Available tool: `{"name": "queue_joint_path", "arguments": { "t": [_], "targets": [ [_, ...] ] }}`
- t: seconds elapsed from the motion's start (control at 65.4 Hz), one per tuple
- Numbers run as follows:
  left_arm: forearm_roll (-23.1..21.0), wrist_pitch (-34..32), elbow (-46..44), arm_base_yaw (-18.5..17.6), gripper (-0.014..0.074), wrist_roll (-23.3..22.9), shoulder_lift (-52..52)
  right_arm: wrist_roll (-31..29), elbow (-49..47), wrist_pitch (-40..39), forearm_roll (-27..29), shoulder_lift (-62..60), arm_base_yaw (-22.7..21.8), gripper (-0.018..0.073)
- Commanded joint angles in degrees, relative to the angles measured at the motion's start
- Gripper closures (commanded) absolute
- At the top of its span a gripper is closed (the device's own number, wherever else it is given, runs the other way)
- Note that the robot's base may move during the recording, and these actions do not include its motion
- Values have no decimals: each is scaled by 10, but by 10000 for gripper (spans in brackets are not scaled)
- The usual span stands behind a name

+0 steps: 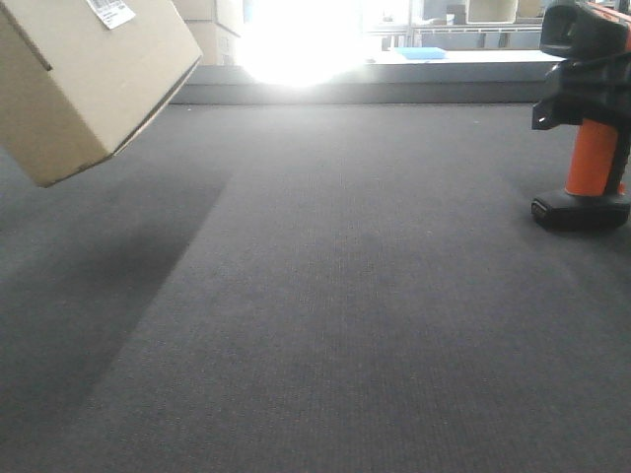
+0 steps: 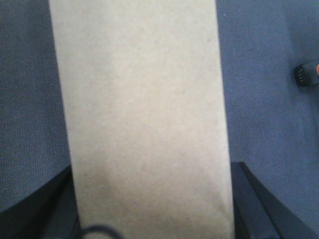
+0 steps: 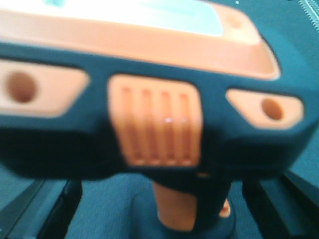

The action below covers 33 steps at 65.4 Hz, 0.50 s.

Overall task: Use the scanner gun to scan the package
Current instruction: 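Open the right gripper and lower the box onto the table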

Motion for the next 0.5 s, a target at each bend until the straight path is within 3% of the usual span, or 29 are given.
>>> {"name": "queue_joint_path", "arguments": {
  "t": [0.0, 0.199, 0.306, 0.398, 0.489],
  "targets": [
    [-11, -4, -5, -2, 708, -4, -9, -5, 0, 35, -4, -30, -8, -1],
    [-8, -4, -5, -2, 708, -4, -9, -5, 20, 128, -4, -98, -31, 0],
    [19, -4, -5, -2, 708, -4, -9, -5, 38, 157, -4, -152, -40, 41],
    [62, -4, -8, -2, 708, -4, -3, -5, 51, 193, -6, -209, -42, 182],
    [115, -4, -19, -2, 708, -5, 13, -5, 57, 234, -7, -281, -42, 461]
  ]
}}
